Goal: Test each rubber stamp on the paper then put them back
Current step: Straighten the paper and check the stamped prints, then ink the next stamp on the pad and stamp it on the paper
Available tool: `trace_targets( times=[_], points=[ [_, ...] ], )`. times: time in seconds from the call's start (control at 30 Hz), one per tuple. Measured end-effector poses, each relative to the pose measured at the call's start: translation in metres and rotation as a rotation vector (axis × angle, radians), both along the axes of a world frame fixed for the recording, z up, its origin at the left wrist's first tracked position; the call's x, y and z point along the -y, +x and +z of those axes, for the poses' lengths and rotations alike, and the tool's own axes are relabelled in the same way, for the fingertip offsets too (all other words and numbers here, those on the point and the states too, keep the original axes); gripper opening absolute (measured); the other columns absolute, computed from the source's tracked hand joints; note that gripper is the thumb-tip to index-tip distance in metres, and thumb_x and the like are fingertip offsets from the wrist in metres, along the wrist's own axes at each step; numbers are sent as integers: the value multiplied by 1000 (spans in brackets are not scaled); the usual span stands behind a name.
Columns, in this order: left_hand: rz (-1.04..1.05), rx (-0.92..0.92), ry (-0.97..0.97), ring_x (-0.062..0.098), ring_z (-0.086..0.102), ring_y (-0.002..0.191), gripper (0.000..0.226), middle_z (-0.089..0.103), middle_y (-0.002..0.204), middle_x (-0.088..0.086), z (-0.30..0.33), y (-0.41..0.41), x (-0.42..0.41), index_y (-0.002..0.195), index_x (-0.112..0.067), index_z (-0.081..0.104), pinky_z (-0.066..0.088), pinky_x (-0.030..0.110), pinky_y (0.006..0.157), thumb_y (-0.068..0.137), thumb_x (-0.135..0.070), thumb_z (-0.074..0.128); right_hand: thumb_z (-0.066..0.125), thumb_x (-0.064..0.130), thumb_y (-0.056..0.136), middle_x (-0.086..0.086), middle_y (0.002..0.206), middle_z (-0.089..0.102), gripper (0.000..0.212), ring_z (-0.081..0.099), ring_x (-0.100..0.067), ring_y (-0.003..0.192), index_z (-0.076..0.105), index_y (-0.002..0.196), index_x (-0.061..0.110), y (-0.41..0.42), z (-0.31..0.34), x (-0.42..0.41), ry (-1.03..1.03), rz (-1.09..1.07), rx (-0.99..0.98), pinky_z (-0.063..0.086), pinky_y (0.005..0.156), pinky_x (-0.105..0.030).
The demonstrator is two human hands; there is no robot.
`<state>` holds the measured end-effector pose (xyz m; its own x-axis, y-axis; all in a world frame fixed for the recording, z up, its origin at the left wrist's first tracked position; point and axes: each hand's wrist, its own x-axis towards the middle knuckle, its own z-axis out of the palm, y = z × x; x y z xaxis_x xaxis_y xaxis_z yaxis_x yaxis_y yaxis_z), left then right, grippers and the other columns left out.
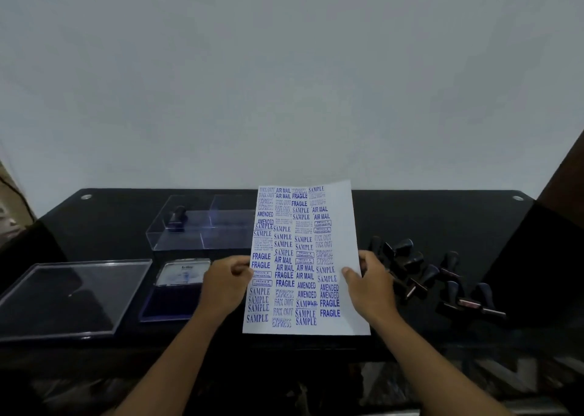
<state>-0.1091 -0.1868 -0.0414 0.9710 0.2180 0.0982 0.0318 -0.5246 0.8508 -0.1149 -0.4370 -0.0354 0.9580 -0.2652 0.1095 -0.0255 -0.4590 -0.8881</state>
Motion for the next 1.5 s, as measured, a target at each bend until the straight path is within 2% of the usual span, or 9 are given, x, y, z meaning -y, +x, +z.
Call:
trace_targets(
  times=[0.13,0.27,0.5,0.7,0.83,1.07,1.17,1.33,1.5],
  points=[
    [-29,-3,201,0,59,70,21,74,96,-2,-20,0,2,105,-15,72,35,-1,59,87,-9,63,60,10,90,-1,103,68,26,61,-17,90,55,115,16,-3,-22,-2,-43,-24,-97,44,75,-26],
    [-58,-15,272,5,62,72,22,75,94,-1,-29,-3,3,101,-14,74,39,9,66,86,-7,60,60,10,89,-4,109,67,29,54,-13,86,56,118,12,-2,-31,-2,-123,-14,-147,37,76,-21],
    [-37,-44,316,25,62,90,32,66,106,13,-32,0,4,116,-5,68,39,20,79,84,-10,66,60,22,88,-12,124,42,37,47,-30,116,53,119,3,5,-38,-2,-334,2,-210,37,99,-33],
    [-34,-58,281,17,60,92,36,66,112,9,-30,7,-5,123,-9,64,41,20,85,88,-17,64,56,34,91,-7,131,39,50,34,-25,127,48,134,10,8,-27,-14,-461,30,-170,34,107,-38],
    [-51,-6,307,9,56,93,33,64,116,4,-14,13,-25,124,-12,62,40,18,85,92,-22,61,55,35,92,-1,132,45,45,36,-19,127,48,133,18,21,-7,-54,-493,121,-52,37,106,-36],
    [-5,80,426,25,57,116,29,64,120,8,16,46,-101,115,-5,66,36,22,96,96,-19,49,58,29,92,1,124,57,36,49,-15,117,55,125,17,77,28,-171,-380,436,79,43,96,-28],
    [6,55,507,23,46,131,61,55,138,8,19,68,-136,131,-7,57,33,33,109,93,-44,26,56,25,92,-1,119,63,31,57,-16,108,60,120,14,113,39,-222,-345,529,43,43,87,-23],
    [73,57,505,22,33,139,37,45,145,5,16,107,-183,135,-9,52,27,33,111,103,-21,37,52,19,93,-3,113,67,26,60,-18,107,66,114,14,172,49,-288,-235,578,-23,43,84,-22],
    [18,-9,452,14,13,148,46,25,158,-5,-9,136,-211,149,-21,33,21,32,118,104,-30,32,50,13,92,-7,112,69,25,62,-22,105,69,108,8,222,37,-328,-353,589,-63,45,83,-22]
  ],
)
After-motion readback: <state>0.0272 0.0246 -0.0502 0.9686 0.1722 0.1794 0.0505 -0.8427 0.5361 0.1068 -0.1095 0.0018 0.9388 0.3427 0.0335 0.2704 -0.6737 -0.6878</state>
